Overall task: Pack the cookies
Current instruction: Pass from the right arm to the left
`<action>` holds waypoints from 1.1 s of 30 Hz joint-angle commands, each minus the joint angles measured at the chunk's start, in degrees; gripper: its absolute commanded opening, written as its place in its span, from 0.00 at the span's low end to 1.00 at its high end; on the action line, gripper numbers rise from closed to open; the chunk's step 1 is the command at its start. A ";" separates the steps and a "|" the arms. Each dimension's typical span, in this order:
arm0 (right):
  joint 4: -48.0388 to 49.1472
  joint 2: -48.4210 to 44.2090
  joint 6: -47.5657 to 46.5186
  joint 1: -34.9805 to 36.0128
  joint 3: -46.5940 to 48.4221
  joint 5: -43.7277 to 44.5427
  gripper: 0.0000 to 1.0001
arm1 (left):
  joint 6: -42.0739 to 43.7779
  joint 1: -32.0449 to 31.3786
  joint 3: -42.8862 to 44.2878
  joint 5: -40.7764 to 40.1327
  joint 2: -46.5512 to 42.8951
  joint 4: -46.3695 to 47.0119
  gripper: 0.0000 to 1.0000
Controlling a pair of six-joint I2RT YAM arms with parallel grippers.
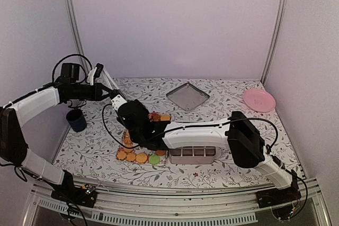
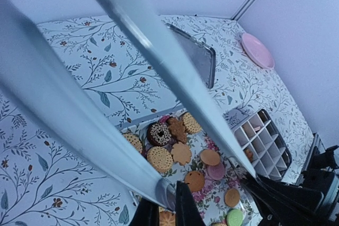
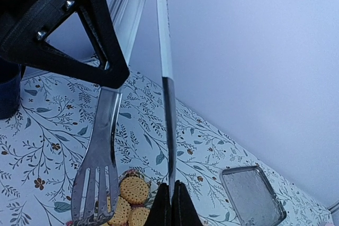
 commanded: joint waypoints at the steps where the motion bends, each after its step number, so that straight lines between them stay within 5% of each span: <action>1: 5.22 -5.67 3.70 0.53 -2.67 0.79 0.00 | 3.45 0.81 -0.59 -9.95 0.10 2.10 0.00; 14: 4.02 -19.76 12.58 -0.21 -15.21 -0.64 0.00 | 13.04 0.64 -1.38 -30.98 -0.18 6.48 0.00; 20: -0.16 -24.29 18.08 -0.14 -19.17 -7.41 0.02 | 16.35 0.28 -0.97 -31.59 -0.11 7.05 0.00; 28: -4.12 -26.09 23.35 -0.19 -19.77 -31.11 0.52 | 20.30 -2.89 0.49 -28.41 -1.78 6.20 0.00; 33: -4.24 -30.14 27.19 -3.35 -21.85 -52.92 0.63 | 23.58 -3.40 -0.17 -21.18 -4.24 4.84 0.00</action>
